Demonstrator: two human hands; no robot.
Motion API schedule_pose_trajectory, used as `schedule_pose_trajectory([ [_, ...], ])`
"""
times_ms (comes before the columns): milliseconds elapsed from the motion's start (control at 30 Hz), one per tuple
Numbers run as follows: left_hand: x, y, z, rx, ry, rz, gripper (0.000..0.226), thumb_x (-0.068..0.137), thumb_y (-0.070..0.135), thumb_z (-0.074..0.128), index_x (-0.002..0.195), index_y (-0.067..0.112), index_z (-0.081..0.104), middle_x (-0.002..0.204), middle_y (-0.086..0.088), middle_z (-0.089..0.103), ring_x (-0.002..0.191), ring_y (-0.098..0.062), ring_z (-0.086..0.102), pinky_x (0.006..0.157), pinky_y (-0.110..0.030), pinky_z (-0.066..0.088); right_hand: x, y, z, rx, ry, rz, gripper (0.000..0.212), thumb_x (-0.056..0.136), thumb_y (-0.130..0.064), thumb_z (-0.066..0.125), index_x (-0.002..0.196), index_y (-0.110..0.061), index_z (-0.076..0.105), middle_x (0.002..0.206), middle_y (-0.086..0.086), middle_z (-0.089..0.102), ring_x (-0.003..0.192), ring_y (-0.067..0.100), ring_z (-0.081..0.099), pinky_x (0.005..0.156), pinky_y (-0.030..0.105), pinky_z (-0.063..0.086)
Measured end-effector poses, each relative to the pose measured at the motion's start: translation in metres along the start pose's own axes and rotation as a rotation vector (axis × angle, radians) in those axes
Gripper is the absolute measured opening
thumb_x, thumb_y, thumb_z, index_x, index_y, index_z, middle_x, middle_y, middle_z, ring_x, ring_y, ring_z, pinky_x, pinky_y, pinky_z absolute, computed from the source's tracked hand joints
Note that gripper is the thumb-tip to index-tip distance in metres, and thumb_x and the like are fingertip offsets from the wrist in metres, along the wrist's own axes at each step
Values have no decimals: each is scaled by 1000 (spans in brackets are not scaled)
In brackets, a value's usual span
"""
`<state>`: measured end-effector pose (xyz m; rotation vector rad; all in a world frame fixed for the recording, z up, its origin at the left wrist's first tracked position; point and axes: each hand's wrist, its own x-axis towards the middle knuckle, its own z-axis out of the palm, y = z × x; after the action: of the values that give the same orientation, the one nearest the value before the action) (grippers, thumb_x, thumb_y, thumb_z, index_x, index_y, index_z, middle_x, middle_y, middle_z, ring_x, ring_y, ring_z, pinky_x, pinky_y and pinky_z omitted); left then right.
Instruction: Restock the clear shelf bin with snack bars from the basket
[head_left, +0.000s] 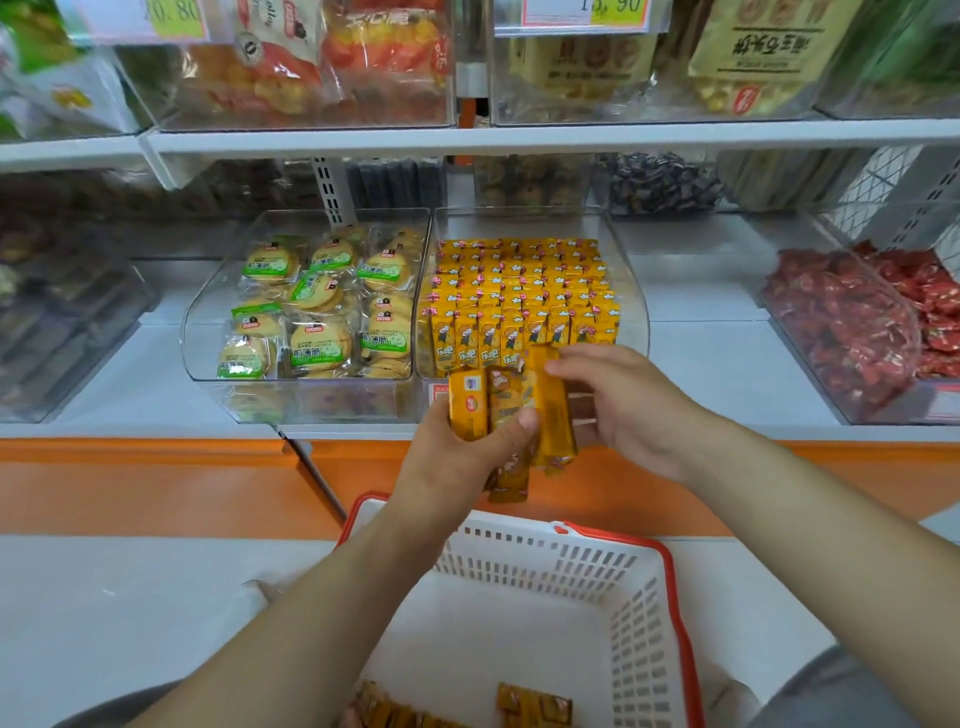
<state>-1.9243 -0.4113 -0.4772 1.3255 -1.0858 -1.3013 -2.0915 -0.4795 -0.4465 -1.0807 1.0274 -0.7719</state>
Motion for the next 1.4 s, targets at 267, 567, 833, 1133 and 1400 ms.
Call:
schedule_pose_trajectory([
  [267,5,-3,1,17,27,-50,28,87,27,80,109,35,66,98,14,79,92,-7,76,86,-39,61,4,4,-2,215,-14,110,35,100,-32,53,126,-11,64,114,16,71,100,31,71,78,43,62],
  [567,5,0,-3,38,57,-52,29,86,29,81,111,33,67,98,7,79,93,-14,76,91,-45,60,2,2,-10,127,-18,63,33,85,-22,73,117,-13,67,97,12,76,82,28,74,60,42,62],
  [833,11,4,-18,5,132,-55,28,85,28,82,109,32,67,99,3,79,92,-17,77,86,-45,63,3,-12,-35,161,40,-8,27,92,-4,59,116,-13,66,87,15,73,67,27,70,46,30,51],
  [1133,17,4,-24,58,147,-56,28,86,32,80,111,31,66,100,4,78,92,-15,77,85,-42,63,26,-33,-73,-587,373,-437,37,82,-8,79,108,-22,58,99,2,71,76,21,65,77,36,54],
  [1400,19,-2,-26,95,121,-59,24,87,30,80,107,34,67,97,8,78,92,-14,76,87,-42,62,77,-24,-69,-1263,361,-517,38,81,-36,79,114,-26,64,94,-9,64,93,21,65,91,40,44],
])
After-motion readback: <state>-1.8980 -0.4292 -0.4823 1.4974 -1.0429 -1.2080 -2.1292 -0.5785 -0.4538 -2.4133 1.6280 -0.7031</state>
